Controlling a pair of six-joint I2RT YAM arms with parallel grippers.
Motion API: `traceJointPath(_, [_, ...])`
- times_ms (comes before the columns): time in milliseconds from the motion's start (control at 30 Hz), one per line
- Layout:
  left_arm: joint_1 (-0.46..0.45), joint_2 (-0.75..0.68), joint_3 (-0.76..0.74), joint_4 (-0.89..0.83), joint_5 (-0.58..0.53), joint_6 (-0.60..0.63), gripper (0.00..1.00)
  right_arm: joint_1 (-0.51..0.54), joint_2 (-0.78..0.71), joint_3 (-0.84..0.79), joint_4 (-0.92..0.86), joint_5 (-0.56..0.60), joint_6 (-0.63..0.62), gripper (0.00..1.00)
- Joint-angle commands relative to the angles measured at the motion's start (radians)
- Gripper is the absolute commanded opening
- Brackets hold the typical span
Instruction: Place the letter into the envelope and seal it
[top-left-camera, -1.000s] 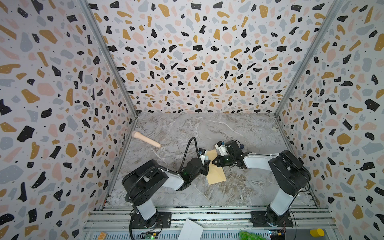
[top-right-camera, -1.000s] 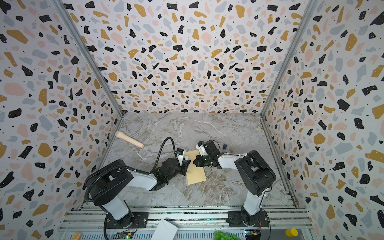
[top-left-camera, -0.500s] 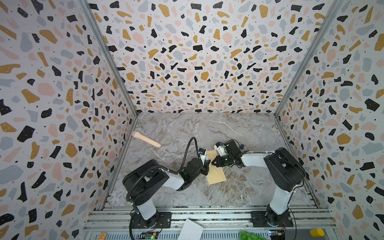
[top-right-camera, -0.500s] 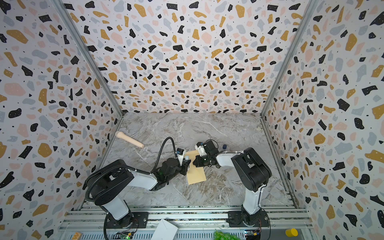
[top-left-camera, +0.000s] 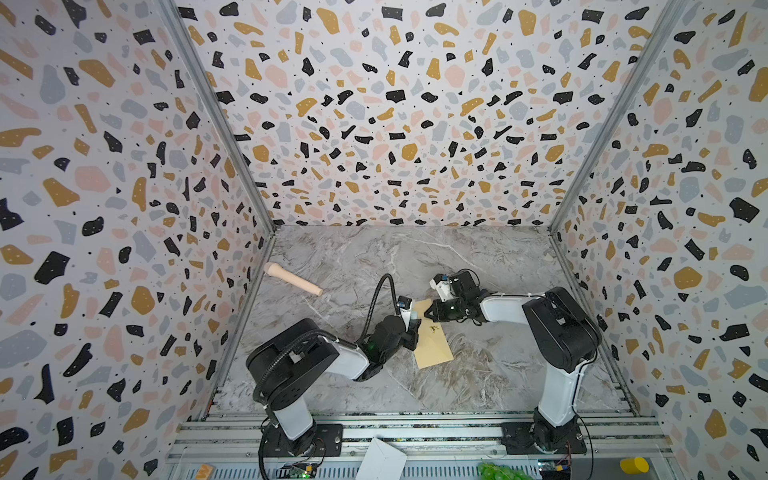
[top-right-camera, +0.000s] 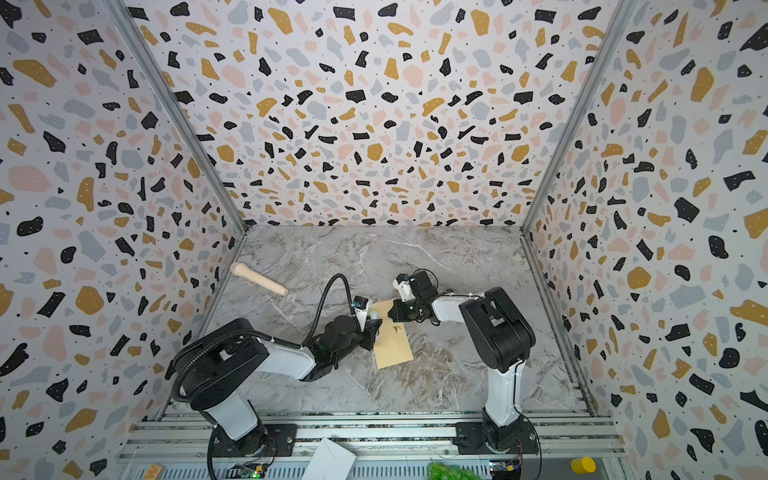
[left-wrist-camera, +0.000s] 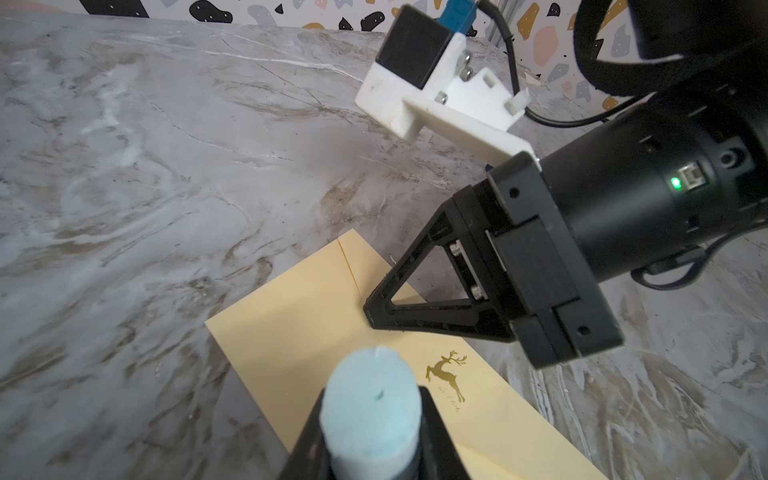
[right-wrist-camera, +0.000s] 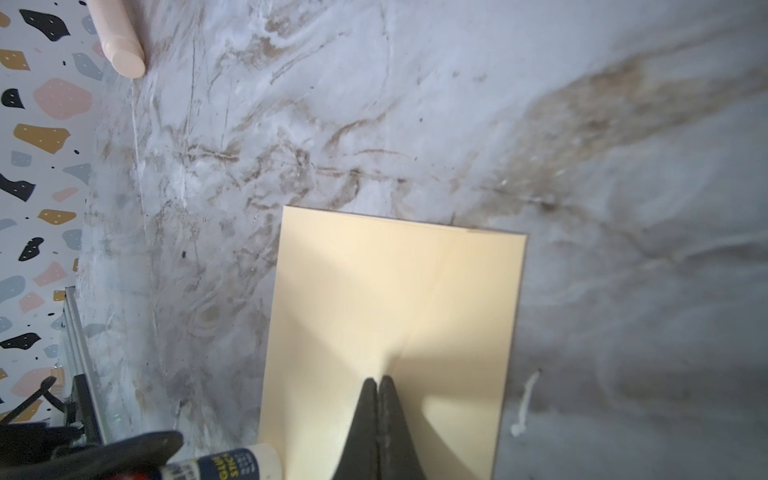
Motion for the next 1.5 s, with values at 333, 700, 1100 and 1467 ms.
traceJointPath(333, [0.005, 0.039, 0.022, 0.021, -0.013, -0.009, 0.0, 0.053, -0.119, -0.127, -0.041, -0.014, -0.025, 0.0])
traceJointPath(700, [0.005, 0.039, 0.021, 0.02, -0.018, -0.01, 0.0, 0.064, -0.202, -0.268, -0.06, 0.03, -0.039, 0.0])
traceJointPath(1100, [0.005, 0.027, 0.021, 0.016, -0.02, -0.009, 0.0, 0.064, -0.323, -0.46, -0.044, 0.051, -0.021, 0.0])
traceJointPath(1467, [0.009, -0.21, 0.049, -0.08, 0.072, -0.038, 0.0, 0.064, -0.601, -0.38, -0.049, 0.066, -0.065, 0.13])
